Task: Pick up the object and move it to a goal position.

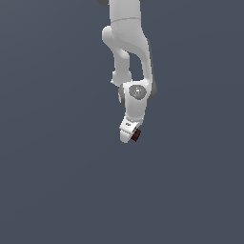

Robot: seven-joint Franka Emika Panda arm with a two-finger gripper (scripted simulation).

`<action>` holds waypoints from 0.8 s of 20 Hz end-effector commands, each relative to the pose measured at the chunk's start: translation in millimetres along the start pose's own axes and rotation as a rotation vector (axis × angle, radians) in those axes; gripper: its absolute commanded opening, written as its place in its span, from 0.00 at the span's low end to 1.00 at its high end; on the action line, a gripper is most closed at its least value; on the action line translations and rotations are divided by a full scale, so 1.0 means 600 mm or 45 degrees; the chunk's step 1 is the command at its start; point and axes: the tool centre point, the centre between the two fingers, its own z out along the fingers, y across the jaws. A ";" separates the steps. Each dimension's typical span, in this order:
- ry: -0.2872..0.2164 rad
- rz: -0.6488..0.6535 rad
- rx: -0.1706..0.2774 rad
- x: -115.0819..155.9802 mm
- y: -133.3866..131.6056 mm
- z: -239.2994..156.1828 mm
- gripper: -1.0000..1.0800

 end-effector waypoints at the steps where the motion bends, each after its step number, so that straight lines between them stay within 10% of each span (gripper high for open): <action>1: 0.000 0.000 0.000 0.000 0.000 0.001 0.00; 16: 0.000 0.000 -0.002 0.018 -0.018 -0.020 0.00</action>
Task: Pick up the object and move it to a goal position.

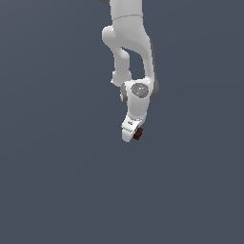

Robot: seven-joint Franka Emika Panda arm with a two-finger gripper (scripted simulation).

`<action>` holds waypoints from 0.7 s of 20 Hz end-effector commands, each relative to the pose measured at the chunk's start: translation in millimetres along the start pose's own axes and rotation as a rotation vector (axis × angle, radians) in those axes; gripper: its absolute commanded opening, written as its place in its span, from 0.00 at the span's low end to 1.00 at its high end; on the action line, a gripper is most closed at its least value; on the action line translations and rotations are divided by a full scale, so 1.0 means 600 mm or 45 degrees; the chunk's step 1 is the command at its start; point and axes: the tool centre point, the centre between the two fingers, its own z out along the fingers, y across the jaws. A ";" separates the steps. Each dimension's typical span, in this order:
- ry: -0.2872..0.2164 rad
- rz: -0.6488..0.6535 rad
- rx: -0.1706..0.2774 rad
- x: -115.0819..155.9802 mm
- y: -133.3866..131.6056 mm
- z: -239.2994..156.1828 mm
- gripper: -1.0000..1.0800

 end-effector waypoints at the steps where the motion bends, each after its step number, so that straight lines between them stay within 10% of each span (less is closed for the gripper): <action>1: 0.002 -0.002 -0.003 0.013 -0.011 -0.014 0.00; 14: 0.001 -0.003 -0.002 0.141 -0.134 -0.153 0.00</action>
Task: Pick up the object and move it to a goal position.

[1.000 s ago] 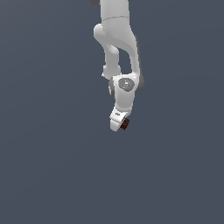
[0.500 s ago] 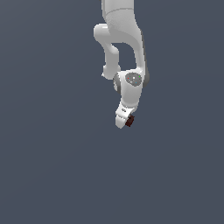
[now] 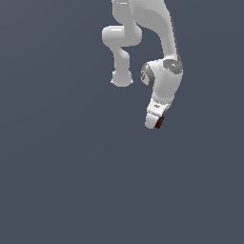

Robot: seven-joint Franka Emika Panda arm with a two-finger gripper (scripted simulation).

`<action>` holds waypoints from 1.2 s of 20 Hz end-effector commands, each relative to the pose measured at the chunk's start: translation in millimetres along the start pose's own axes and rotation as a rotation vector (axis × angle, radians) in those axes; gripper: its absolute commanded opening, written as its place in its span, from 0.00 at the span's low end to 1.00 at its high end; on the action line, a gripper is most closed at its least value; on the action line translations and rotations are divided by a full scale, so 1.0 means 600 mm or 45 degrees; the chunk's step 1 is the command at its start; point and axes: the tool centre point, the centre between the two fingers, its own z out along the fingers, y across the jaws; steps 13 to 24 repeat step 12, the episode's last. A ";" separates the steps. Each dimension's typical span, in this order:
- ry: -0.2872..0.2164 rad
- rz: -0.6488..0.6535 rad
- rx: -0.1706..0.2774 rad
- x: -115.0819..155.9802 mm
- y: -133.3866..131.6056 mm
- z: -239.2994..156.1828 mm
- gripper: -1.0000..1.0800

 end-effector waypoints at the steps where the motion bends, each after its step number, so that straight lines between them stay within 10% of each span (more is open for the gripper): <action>1: 0.001 0.001 -0.001 0.025 -0.022 -0.028 0.00; 24: 0.002 0.002 0.000 0.073 -0.058 -0.074 0.00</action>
